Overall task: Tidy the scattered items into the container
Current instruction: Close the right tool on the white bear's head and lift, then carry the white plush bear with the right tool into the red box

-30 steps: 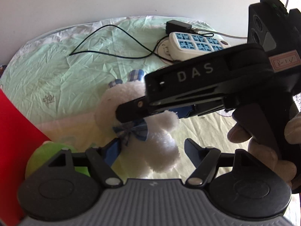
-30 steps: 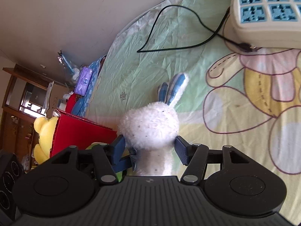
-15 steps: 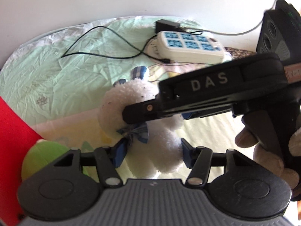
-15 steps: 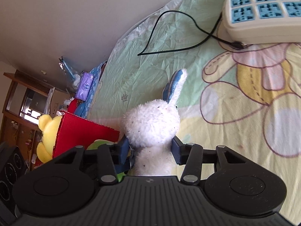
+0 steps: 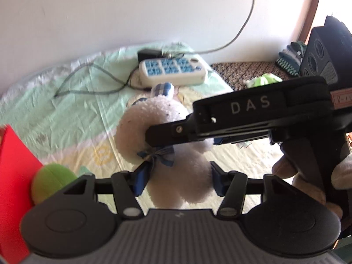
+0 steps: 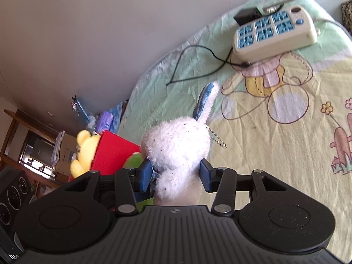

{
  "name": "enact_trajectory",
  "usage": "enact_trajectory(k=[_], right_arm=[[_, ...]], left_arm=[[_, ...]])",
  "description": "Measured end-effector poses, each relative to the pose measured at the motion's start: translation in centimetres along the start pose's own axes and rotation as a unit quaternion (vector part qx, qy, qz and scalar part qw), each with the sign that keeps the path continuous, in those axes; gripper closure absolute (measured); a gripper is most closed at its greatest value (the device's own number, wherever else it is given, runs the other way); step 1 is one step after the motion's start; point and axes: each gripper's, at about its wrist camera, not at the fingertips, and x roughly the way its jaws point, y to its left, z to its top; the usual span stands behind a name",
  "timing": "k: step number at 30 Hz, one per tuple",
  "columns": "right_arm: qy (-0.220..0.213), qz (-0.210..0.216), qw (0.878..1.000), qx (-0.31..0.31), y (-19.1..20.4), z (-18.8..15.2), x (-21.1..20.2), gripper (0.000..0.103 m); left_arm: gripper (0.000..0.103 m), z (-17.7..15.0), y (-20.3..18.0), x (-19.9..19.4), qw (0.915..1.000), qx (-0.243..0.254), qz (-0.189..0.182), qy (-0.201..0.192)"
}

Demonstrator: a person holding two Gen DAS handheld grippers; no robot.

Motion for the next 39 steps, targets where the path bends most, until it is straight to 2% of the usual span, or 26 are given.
enact_trajectory(k=[7, 12, 15, 20, 25, 29, 39], right_arm=[[-0.04, 0.005, 0.998, -0.052, 4.7, -0.7, -0.9, 0.055], [-0.071, 0.026, 0.993, -0.092, 9.2, -1.1, -0.9, 0.055], [-0.082, 0.039, 0.989, -0.114, 12.3, -1.3, -0.3, 0.055], [-0.089, 0.054, 0.985, -0.139, 17.2, -1.9, 2.5, 0.055], [-0.089, 0.074, 0.982, -0.152, 21.8, -3.5, 6.4, 0.055], [-0.084, 0.083, 0.98, -0.162, 24.7, -5.1, 10.4, 0.054], [-0.054, 0.085, 0.98, -0.17, 29.1, -8.3, 18.7, 0.054]], left_arm=[[0.044, -0.3, 1.2, -4.4, 0.9984, 0.007, 0.024, -0.051], [0.044, -0.6, 3.2, -8.8, 0.9933, 0.009, 0.046, -0.106], [0.044, -1.1, 5.1, -11.3, 0.9894, 0.006, 0.058, -0.133], [0.044, -2.4, 9.7, -14.7, 0.9851, -0.009, 0.075, -0.154], [0.044, -4.2, 14.5, -17.3, 0.9818, -0.009, 0.102, -0.16], [0.044, -6.4, 18.2, -18.5, 0.9811, -0.013, 0.124, -0.148], [0.044, -10.2, 26.3, -18.5, 0.9821, -0.017, 0.155, -0.105]])
